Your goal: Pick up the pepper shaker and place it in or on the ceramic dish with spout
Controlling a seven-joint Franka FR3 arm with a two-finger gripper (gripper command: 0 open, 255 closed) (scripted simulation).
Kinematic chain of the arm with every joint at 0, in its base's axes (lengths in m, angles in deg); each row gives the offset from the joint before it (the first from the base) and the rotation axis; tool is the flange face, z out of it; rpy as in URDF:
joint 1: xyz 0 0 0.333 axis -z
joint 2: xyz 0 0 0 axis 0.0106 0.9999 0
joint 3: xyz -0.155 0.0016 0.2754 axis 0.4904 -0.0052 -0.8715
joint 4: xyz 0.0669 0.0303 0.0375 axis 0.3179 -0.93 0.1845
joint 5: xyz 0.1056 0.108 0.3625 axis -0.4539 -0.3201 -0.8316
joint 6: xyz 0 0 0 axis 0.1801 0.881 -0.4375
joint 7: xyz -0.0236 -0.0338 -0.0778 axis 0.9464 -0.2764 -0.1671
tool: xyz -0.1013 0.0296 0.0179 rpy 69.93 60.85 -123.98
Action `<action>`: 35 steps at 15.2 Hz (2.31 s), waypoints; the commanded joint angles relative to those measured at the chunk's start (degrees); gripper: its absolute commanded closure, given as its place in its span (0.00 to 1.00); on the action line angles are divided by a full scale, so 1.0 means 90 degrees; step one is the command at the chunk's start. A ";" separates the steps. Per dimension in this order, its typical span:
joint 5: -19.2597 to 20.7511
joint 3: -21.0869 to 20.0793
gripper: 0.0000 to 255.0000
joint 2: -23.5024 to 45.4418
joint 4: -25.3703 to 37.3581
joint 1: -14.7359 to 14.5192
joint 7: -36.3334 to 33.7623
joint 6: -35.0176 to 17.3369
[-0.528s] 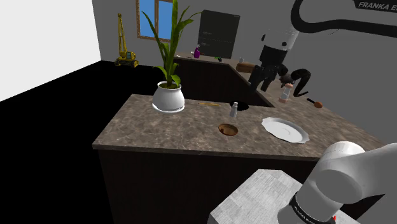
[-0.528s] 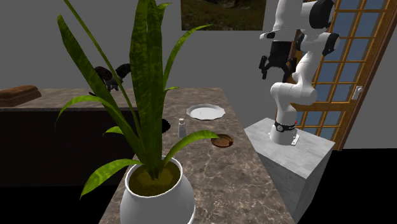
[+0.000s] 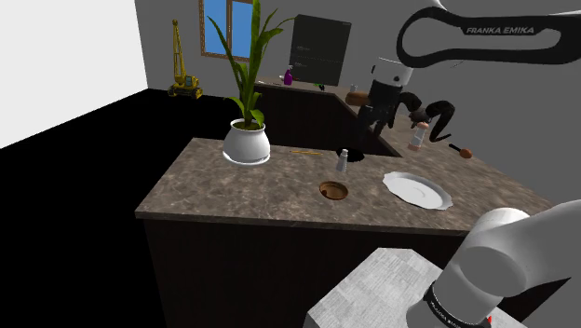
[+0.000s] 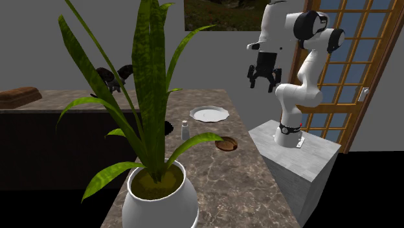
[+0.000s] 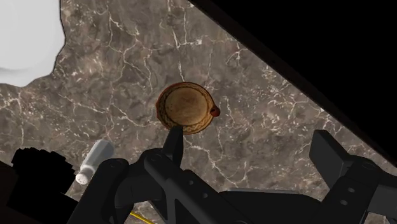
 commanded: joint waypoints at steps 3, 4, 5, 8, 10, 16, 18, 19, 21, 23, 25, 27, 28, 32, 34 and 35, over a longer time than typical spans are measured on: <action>0.0170 0.0265 0.00 0.0697 0.0161 0.0155 0.0230 -0.0514; 0.0205 0.0333 0.00 0.0878 0.0209 0.0192 0.0289 -0.0641; 0.0238 0.0401 0.00 0.1062 0.0264 0.0228 0.0348 -0.0764; 0.0309 0.0599 0.00 0.1635 0.0473 0.0334 0.0525 -0.1113; 0.0335 0.0726 0.00 0.2031 0.0649 0.0401 0.0645 -0.1325; 0.0298 0.1083 0.00 0.3280 0.1347 0.0593 0.1020 -0.1848; 0.0245 0.1187 0.00 0.3713 0.1637 0.0664 0.1153 -0.1979; 0.0212 0.1236 0.00 0.3933 0.1793 0.0701 0.1220 -0.2036; 0.0133 0.1323 0.00 0.4377 0.2128 0.0783 0.1355 -0.2131; 0.0040 0.1396 0.00 0.4829 0.2495 0.0877 0.1489 -0.2200; -0.0063 0.1454 0.00 0.5289 0.2895 0.0984 0.1619 -0.2242; -0.0171 0.1497 0.00 0.5757 0.3331 0.1105 0.1742 -0.2255; -0.0226 0.1513 0.00 0.5994 0.3563 0.1171 0.1800 -0.2251; -0.0332 0.1522 0.00 0.6451 0.3884 0.1298 0.1899 -0.2371; -0.0352 0.1515 0.00 0.6522 0.3811 0.1309 0.1912 -0.2514; -0.0362 0.1511 0.00 0.6559 0.3777 0.1315 0.1918 -0.2584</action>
